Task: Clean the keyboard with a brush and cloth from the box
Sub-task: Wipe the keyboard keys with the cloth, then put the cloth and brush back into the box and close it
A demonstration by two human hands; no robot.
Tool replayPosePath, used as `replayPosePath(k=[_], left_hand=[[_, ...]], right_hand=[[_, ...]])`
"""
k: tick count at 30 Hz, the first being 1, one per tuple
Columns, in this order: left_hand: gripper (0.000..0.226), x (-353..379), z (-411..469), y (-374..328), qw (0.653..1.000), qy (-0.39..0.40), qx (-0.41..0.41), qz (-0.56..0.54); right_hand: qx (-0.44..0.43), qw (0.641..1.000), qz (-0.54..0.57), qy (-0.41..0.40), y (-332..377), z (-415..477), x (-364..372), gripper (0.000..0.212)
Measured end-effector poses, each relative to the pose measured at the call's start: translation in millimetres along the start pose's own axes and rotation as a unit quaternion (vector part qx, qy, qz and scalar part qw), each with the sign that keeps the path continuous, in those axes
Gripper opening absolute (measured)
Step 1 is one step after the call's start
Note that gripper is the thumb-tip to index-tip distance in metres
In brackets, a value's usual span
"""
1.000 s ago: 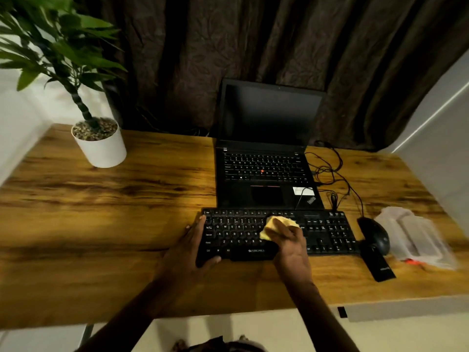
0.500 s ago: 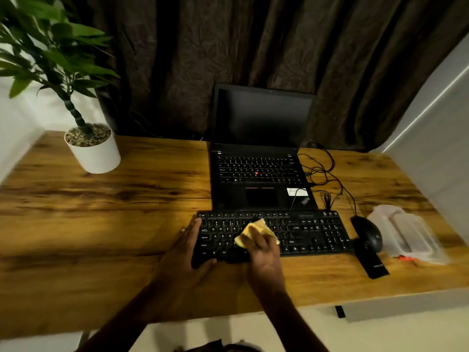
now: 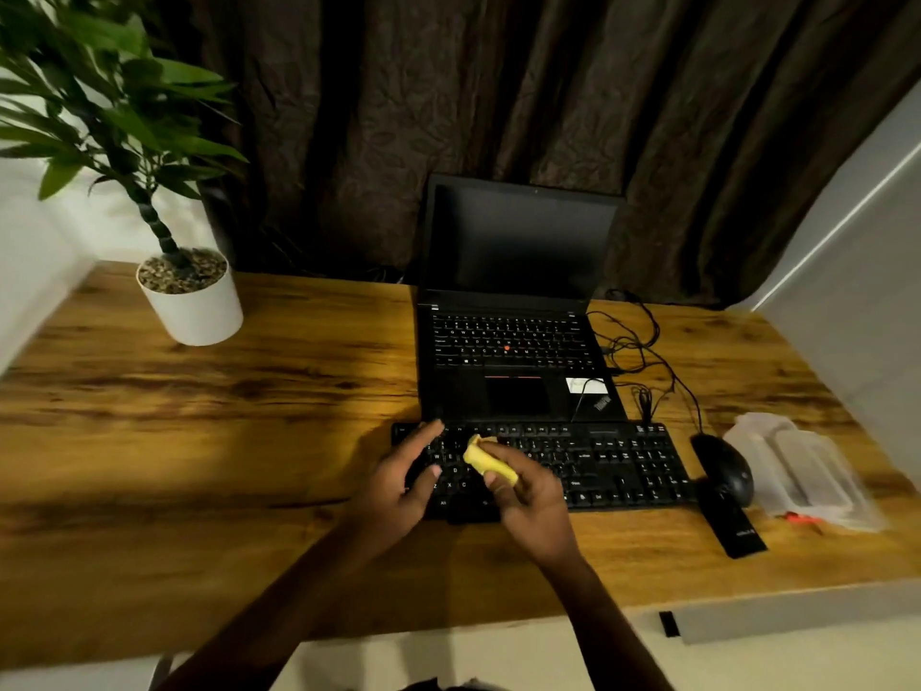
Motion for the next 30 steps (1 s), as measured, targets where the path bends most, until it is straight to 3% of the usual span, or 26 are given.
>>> replayPosePath(k=[7, 11, 14, 18, 22, 25, 27, 30], left_hand=[[0.042, 29.7, 28.0, -43.7, 0.989, 0.081, -0.023, -0.122], [0.034, 47.2, 43.6, -59.3, 0.985, 0.104, -0.042, -0.134], [0.023, 62.9, 53.3, -71.1, 0.982, 0.097, -0.067, -0.145], [0.01, 89.5, 63.6, -84.9, 0.961, 0.066, -0.158, -0.218], [0.02, 123.5, 75.5, -97.8, 0.951, 0.12, -0.176, -0.225], [0.024, 146.9, 82.9, -110.2, 0.955, 0.155, -0.156, -0.198], [0.039, 163.6, 88.2, -117.9, 0.957, 0.179, -0.156, -0.168], [0.059, 184.7, 100.0, -122.0, 0.962, 0.208, -0.145, -0.106]], right_hand=[[0.104, 0.98, 0.167, -0.039, -0.8, 3.7, -31.9, 0.036], [0.152, 0.959, 0.231, -0.069, -7.4, 6.9, -55.3, 0.038], [0.165, 0.955, 0.236, -0.064, -6.9, 7.1, -74.9, 0.041], [0.173, 0.951, 0.255, -0.032, -17.2, 5.1, -100.9, 0.055], [0.181, 0.947, 0.262, -0.044, -36.2, 8.0, -134.8, 0.049], [0.189, 0.951, 0.232, -0.077, -51.4, 14.3, -163.5, 0.031], [0.184, 0.954, 0.217, -0.098, -61.7, 18.2, -184.2, 0.019], [0.174, 0.955, 0.216, -0.106, -68.8, 20.2, -208.5, 0.02]])
Point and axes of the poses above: each hand's wrist, its own z-axis towards the middle knuckle, its own x-axis out of the palm, y = z × x, the point moved 4 cm from there along z, towards the middle knuckle, and after that the axes turned 4 degrees about -x, right-handed, at the moved point
